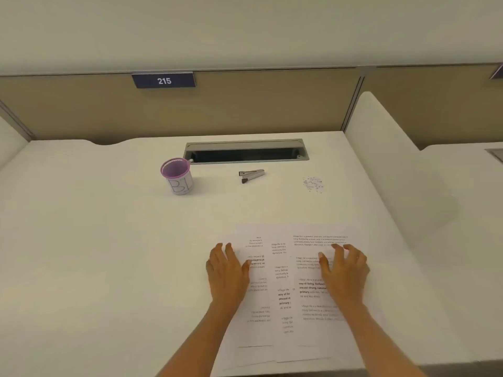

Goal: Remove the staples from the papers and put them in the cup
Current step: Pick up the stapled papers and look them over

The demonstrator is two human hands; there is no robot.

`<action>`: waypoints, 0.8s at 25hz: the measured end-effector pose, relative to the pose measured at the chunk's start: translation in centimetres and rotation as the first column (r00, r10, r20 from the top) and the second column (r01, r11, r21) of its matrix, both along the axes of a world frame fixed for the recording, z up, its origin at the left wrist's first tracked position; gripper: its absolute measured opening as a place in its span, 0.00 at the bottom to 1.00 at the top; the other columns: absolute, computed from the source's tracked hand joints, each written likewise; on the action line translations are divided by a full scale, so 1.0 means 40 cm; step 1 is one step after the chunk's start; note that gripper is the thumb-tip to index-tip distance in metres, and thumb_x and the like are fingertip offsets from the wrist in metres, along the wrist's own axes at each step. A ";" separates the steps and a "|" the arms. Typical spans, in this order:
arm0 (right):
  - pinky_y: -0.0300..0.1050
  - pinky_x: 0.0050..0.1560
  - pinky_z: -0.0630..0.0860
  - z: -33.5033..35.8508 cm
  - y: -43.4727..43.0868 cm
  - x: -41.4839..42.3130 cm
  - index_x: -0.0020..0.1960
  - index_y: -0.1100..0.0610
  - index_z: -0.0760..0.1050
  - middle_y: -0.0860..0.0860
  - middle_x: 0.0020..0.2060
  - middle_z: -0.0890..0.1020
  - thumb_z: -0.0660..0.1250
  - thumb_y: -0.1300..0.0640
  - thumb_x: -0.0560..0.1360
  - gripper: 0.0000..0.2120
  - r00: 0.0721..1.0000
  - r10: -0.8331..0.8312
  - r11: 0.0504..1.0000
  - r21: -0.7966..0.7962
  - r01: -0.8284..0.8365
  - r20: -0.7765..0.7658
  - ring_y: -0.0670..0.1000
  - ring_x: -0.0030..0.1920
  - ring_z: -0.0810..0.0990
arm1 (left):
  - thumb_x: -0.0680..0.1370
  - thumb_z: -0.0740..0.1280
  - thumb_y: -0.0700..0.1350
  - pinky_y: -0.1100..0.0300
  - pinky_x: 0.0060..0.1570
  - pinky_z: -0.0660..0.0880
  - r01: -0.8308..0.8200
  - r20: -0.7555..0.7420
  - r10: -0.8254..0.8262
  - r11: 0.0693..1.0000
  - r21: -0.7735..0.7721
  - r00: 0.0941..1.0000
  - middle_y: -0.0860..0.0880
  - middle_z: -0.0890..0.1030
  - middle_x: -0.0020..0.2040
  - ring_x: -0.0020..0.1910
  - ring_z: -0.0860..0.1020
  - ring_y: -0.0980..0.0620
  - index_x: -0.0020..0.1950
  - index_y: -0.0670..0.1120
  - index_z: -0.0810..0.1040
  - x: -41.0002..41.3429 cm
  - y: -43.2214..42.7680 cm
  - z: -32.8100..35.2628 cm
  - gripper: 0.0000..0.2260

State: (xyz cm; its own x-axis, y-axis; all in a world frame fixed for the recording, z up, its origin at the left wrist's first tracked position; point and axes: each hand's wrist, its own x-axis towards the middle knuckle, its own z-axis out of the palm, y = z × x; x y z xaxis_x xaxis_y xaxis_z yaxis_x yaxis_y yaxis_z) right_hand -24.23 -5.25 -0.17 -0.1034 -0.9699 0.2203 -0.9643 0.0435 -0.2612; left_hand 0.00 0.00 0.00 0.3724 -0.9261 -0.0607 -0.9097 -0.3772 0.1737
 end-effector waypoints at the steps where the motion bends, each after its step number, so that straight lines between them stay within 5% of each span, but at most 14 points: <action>1: 0.61 0.53 0.71 0.005 -0.009 -0.026 0.61 0.61 0.76 0.63 0.57 0.76 0.69 0.45 0.73 0.24 0.994 -0.109 0.994 0.032 0.108 0.030 0.64 0.58 0.71 | 0.79 0.56 0.61 0.52 0.66 0.66 -0.078 0.027 0.077 0.996 0.034 0.997 0.41 0.64 0.72 0.71 0.64 0.43 0.73 0.41 0.61 0.012 0.002 0.005 0.31; 4: 0.60 0.59 0.68 0.032 -0.025 -0.109 0.67 0.63 0.67 0.65 0.61 0.70 0.61 0.35 0.73 0.35 0.901 -0.431 0.870 0.288 0.401 0.047 0.64 0.61 0.67 | 0.78 0.55 0.64 0.55 0.53 0.71 -0.215 0.080 0.210 0.975 0.061 0.975 0.42 0.71 0.62 0.60 0.71 0.45 0.64 0.40 0.68 0.041 0.008 0.015 0.29; 7: 0.61 0.62 0.66 0.027 -0.024 -0.130 0.66 0.66 0.65 0.65 0.62 0.68 0.60 0.31 0.71 0.41 0.833 -0.551 0.774 0.405 0.486 0.054 0.64 0.63 0.65 | 0.78 0.55 0.64 0.55 0.50 0.71 -0.232 0.030 0.230 0.965 0.119 0.973 0.43 0.73 0.58 0.57 0.71 0.45 0.59 0.40 0.70 0.040 0.012 0.026 0.28; 13: 0.58 0.59 0.70 0.025 -0.018 -0.040 0.63 0.65 0.66 0.62 0.60 0.70 0.66 0.30 0.67 0.42 0.859 -0.508 0.791 0.432 0.433 0.068 0.62 0.61 0.68 | 0.77 0.62 0.59 0.51 0.59 0.70 -0.256 -0.231 0.297 0.947 0.192 0.927 0.40 0.70 0.63 0.63 0.70 0.41 0.65 0.37 0.67 0.005 -0.008 0.047 0.28; 20: 0.56 0.57 0.71 0.023 0.009 0.095 0.64 0.63 0.65 0.60 0.61 0.69 0.70 0.33 0.65 0.42 0.906 -0.403 0.821 0.487 0.297 0.128 0.61 0.63 0.67 | 0.76 0.65 0.55 0.50 0.58 0.71 -0.253 -0.408 0.348 0.929 0.269 0.844 0.38 0.69 0.64 0.64 0.69 0.39 0.65 0.37 0.65 -0.032 -0.019 0.054 0.27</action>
